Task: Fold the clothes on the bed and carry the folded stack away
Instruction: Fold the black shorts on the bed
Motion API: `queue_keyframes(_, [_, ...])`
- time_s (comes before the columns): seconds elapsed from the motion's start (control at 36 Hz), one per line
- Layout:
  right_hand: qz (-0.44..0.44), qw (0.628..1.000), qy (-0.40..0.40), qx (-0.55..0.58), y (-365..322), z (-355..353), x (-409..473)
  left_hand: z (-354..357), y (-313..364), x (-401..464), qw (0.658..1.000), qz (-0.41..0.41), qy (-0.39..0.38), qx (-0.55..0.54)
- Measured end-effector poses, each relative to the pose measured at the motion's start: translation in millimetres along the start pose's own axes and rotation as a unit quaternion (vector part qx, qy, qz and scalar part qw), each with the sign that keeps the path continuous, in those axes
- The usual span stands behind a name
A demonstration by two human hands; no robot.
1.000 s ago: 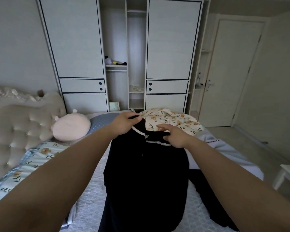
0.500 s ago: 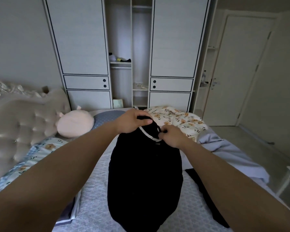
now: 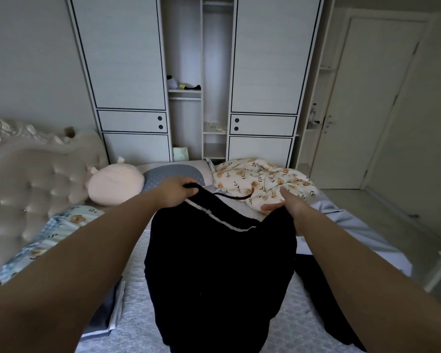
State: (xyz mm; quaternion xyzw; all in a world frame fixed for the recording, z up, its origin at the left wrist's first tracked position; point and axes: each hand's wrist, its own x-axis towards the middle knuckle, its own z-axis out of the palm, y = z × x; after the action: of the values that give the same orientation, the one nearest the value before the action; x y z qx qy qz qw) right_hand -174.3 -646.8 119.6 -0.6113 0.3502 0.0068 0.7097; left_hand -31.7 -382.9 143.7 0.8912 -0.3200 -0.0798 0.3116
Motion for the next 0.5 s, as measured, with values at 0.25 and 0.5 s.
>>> queue_keyframes(0.25, [-0.101,0.896,0.016,-0.431,-3,-6,12,8,-12,4,0.997,-0.08,-0.001,0.017])
queue_keyframes(0.5, [-0.11,0.765,0.215,-0.597,2,-9,-2,8,-22,1,0.993,-0.012,0.073,0.087])
